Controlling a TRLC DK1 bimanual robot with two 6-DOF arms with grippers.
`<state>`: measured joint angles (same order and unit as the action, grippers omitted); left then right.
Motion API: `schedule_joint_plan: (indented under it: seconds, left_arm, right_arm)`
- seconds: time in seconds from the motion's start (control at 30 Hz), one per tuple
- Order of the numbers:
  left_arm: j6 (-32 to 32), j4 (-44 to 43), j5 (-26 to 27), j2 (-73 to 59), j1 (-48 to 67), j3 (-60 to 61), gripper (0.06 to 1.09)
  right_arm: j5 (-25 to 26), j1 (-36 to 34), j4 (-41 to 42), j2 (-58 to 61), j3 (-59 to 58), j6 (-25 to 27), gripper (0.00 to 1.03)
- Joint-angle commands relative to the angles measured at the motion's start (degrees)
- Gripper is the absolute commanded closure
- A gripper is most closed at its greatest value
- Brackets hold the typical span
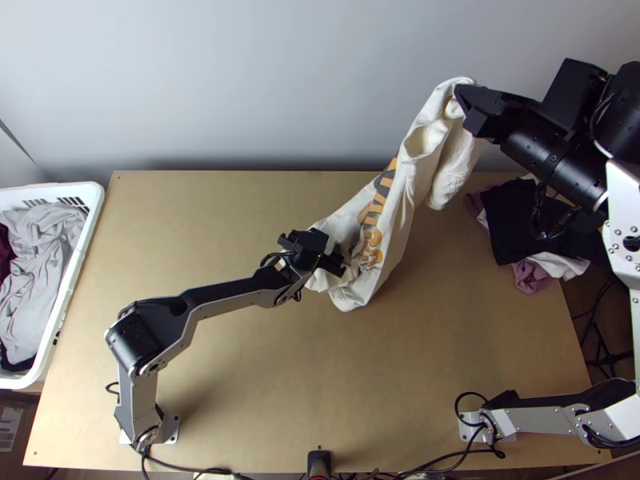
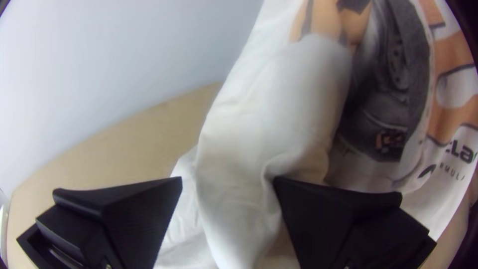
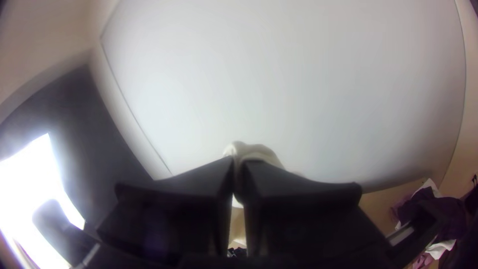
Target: Fold the t-shirt
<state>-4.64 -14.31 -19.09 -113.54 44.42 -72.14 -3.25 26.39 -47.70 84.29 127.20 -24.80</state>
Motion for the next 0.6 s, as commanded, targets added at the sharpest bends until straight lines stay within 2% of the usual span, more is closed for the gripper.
schedule_joint_plan:
  seconds: [0.0,0.13,0.27,0.43,0.57]
  left_arm:
    - [-1.33,3.67,4.06,-4.50,-0.83,-2.83,1.04]
    - [-3.53,7.80,6.79,-1.43,-0.30,-2.48,1.05]
    - [-3.71,8.59,6.79,4.55,-2.15,-1.95,1.05]
    - [-3.44,10.70,6.88,15.01,-9.80,-3.62,1.05]
    - [-0.19,10.79,6.88,19.14,-17.97,-9.60,1.05]
  right_arm:
    - [0.08,0.15,0.15,0.00,-0.46,0.80,1.00]
    - [0.08,0.24,0.59,0.26,-0.55,1.33,1.00]
    - [0.17,0.15,1.03,0.61,-1.34,1.33,1.00]
    - [0.17,0.15,1.74,0.70,-1.25,1.33,1.00]
    - [0.17,-0.03,1.74,0.70,-0.55,1.42,1.00]
